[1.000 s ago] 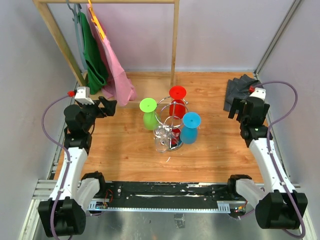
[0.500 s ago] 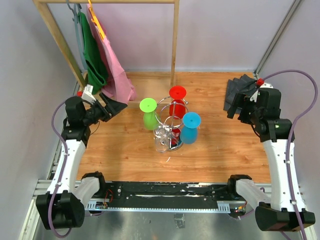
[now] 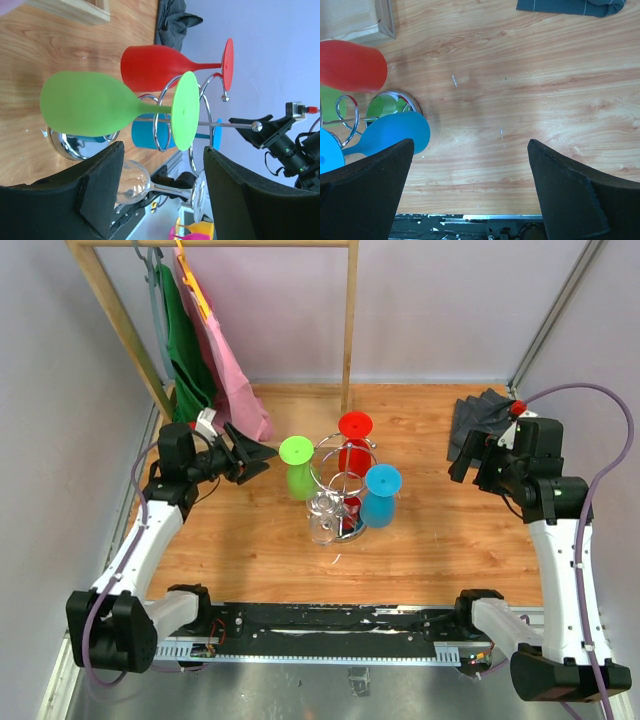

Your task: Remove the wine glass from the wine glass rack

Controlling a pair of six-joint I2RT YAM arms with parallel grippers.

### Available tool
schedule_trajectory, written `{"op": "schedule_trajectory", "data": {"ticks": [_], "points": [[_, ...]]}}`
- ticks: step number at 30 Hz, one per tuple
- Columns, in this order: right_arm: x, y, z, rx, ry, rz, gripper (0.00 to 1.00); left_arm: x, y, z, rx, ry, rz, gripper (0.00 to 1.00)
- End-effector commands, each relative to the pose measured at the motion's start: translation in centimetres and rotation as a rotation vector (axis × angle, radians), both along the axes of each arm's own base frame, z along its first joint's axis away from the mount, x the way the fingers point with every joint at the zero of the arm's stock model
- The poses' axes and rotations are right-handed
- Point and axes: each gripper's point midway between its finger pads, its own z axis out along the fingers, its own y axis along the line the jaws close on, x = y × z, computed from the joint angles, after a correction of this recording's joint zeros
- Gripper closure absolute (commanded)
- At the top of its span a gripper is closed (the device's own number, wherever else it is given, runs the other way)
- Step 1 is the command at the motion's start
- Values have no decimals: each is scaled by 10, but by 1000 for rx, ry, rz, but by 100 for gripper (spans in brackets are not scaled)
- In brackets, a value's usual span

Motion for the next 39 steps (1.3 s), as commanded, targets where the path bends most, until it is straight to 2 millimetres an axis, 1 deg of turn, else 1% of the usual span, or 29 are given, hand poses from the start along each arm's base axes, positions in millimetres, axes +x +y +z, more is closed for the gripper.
{"op": "schedule_trajectory", "data": {"ticks": [1,4,7,11,14,17,20,25,28,32,39], "points": [[-2,4,9,8,-9,12,2,11,-11,23,-55,-31,-30,32],[-2,2,10,-2,-6,11,1,17,-16,24,-75,-16,-40,37],[-3,-1,13,-24,-8,9,1,19,-23,26,-89,-8,-58,41],[-5,-4,13,-39,-3,5,1,20,-32,29,-106,-1,-86,51],[-6,-4,13,-40,-3,0,1,20,-35,30,-110,1,-101,52],[-6,-5,12,-40,-3,-3,2,18,-37,27,-108,10,-111,58],[-5,-5,13,-44,-4,-4,1,17,-37,24,-106,17,-114,67],[-4,-6,15,-49,-3,-1,1,13,-38,18,-107,36,-117,89],[-3,-6,16,-53,-4,1,1,12,-37,16,-109,45,-117,99],[-3,-7,13,-61,4,3,2,9,-38,20,-124,56,-120,100],[-6,-8,11,-69,13,6,1,7,-40,37,-163,60,-134,100]]}}
